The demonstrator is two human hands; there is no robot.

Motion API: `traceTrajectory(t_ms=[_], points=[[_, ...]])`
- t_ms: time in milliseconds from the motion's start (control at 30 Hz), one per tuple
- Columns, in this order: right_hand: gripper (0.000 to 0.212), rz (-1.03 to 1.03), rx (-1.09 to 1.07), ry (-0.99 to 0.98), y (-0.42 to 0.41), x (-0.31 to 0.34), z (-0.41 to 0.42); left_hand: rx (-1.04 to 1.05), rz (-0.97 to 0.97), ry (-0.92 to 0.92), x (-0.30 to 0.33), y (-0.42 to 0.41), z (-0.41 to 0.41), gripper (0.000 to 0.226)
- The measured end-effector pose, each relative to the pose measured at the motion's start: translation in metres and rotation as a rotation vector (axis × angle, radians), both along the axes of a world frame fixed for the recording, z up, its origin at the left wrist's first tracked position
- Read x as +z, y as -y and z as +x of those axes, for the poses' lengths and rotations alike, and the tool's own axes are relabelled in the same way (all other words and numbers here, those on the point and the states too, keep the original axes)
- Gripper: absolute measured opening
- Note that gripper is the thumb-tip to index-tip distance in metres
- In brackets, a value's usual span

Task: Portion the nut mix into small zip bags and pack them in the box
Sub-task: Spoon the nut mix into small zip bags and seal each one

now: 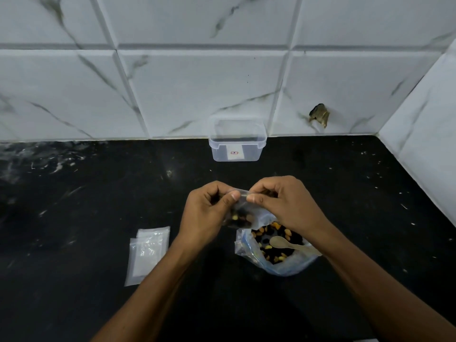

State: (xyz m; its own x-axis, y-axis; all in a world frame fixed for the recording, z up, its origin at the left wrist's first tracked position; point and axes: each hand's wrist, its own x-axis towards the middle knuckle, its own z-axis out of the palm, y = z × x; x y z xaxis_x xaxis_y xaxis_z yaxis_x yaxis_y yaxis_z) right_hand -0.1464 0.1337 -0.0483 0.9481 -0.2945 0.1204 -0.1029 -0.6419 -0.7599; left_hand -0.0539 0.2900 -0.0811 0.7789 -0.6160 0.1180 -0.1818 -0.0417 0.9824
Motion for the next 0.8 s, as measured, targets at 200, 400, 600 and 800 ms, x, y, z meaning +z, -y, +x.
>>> traceTrajectory(t_ms=[200, 400, 600, 800], points=[[0.006, -0.001, -0.042, -0.001, 0.005, -0.001, -0.006, -0.042, 0.003, -0.043, 0.005, -0.007, 0.008, 0.008], [0.007, 0.020, -0.013, -0.036, 0.003, 0.000, -0.002, -0.165, 0.077, -0.003, 0.019, -0.003, 0.003, 0.011], [0.007, 0.075, -0.037, -0.027, 0.007, -0.001, -0.004, -0.157, 0.092, 0.020, 0.021, -0.001, 0.008, 0.010], [0.008, 0.072, -0.063, -0.029, 0.003, -0.002, -0.003, -0.162, 0.109, 0.046, 0.021, -0.003, 0.011, 0.007]])
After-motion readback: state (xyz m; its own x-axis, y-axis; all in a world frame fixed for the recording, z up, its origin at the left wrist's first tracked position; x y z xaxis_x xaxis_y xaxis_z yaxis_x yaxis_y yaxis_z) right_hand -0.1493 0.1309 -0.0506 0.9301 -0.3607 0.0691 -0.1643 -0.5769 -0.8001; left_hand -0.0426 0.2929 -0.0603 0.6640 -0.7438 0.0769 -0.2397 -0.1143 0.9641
